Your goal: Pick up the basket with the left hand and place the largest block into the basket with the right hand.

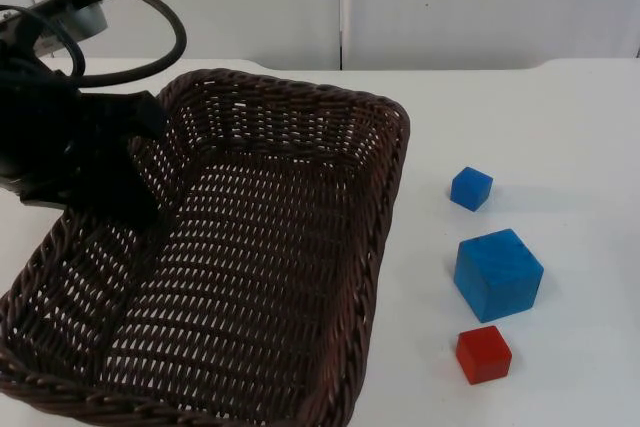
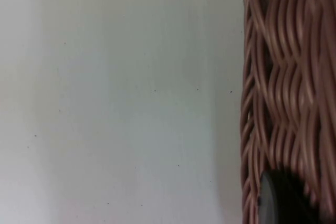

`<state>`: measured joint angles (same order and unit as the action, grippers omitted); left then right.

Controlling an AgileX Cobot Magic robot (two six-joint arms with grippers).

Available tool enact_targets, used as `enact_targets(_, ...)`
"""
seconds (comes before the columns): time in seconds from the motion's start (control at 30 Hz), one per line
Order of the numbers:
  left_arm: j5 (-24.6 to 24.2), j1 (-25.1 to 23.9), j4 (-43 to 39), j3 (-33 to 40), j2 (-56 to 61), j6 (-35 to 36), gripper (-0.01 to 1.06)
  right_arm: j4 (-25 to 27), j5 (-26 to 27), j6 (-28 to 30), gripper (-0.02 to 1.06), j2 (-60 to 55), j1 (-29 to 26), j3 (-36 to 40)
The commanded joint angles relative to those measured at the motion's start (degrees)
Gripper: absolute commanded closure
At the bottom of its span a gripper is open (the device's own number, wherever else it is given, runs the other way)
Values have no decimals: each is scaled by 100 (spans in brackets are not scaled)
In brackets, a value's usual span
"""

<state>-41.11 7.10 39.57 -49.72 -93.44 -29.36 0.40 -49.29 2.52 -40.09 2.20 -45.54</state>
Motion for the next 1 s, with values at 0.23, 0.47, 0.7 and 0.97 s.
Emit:
enact_targets(0.23, -64, 12, 218, 16, 89, 51, 105, 56, 337, 29, -1, -989, -30, -68)
enact_targets(0.47, -64, 12, 218, 16, 89, 51, 105, 166, 455, 153, -1, -1543, -30, -68)
enact_targets(0.7, -53, 12, 219, 16, 89, 51, 105, 919, 662, 691, -1, -1799, -30, -68)
enact_targets(0.97, -53, 12, 219, 16, 89, 51, 105, 1510, 750, 1109, -1, -2106, 38, -68)
